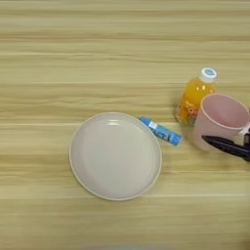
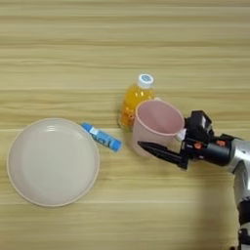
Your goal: Move the objects on the table
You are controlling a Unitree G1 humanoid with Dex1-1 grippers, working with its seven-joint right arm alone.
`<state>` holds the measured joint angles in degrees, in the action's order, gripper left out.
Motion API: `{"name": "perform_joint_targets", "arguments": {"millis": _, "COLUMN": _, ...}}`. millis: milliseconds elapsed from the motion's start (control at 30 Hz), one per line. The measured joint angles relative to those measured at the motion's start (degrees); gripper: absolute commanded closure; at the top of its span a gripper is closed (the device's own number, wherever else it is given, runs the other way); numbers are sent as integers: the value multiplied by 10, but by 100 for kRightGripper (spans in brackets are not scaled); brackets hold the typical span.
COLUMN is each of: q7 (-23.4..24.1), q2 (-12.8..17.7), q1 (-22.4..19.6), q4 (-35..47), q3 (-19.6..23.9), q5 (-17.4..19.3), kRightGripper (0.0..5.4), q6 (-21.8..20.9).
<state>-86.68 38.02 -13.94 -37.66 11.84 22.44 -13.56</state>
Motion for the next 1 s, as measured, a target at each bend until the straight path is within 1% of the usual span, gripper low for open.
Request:
{"name": "perform_joint_targets", "arguments": {"millis": 167, "q7": 0, "q2": 0, "q1": -14, "q4": -31, "q3": 0, "q5": -8, "kRightGripper": 118, "q6": -13}}
{"name": "perform_joint_targets", "arguments": {"millis": 467, "q7": 3, "q2": 0, "q1": -30, "q4": -99, "q3": -2, "q5": -37, "kRightGripper": 118, "q6": -48}}
{"name": "perform_joint_targets", "arguments": {"millis": 767, "q7": 9, "q2": -5, "q1": -34, "q4": -124, "q3": -2, "q5": -50, "kRightGripper": 118, "q6": -67}}
{"name": "perform_joint_targets", "arguments": {"millis": 1000, "q7": 12, "q2": -7, "q1": -37, "q4": -135, "q3": -2, "q5": -52, "kRightGripper": 118, "q6": -82}}
